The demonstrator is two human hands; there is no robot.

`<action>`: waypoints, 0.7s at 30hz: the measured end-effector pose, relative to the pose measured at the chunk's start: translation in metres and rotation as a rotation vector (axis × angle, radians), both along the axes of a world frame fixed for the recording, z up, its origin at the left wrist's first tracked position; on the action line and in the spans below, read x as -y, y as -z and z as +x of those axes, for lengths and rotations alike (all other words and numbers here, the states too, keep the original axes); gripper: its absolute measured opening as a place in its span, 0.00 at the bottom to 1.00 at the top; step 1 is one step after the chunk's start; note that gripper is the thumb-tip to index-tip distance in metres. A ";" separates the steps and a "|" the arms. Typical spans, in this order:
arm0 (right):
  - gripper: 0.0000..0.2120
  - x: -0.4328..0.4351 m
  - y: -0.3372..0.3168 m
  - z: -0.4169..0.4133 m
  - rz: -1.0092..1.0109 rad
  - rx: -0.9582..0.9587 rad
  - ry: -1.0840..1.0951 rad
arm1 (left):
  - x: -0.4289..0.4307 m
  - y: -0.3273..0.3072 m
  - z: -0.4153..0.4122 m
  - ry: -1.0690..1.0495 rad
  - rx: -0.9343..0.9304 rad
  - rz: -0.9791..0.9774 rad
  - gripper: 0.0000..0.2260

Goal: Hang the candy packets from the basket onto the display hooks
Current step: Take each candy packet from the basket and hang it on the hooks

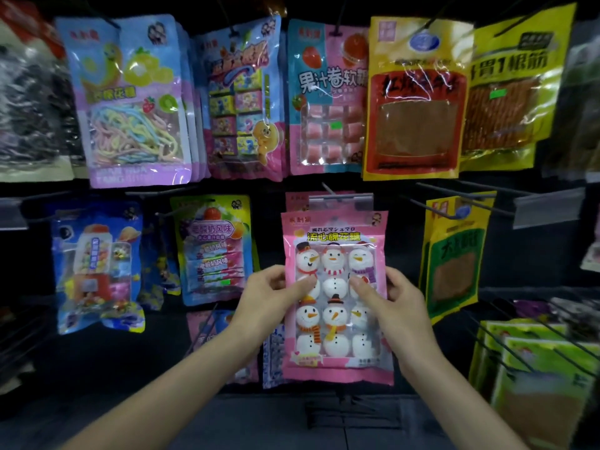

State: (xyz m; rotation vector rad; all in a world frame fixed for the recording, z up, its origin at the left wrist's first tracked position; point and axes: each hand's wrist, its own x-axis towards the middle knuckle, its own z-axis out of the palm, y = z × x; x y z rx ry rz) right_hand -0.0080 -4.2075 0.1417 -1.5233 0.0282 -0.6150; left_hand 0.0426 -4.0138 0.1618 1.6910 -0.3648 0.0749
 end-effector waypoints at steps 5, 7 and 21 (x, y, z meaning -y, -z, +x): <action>0.18 -0.003 -0.010 0.041 -0.006 -0.118 0.134 | 0.011 0.000 0.032 -0.098 0.023 -0.046 0.08; 0.18 -0.003 -0.012 0.058 0.001 -0.143 0.155 | 0.017 0.002 0.053 -0.153 0.008 -0.067 0.09; 0.17 0.001 -0.015 0.149 -0.205 -0.187 0.440 | 0.058 0.018 0.145 -0.496 0.115 0.143 0.14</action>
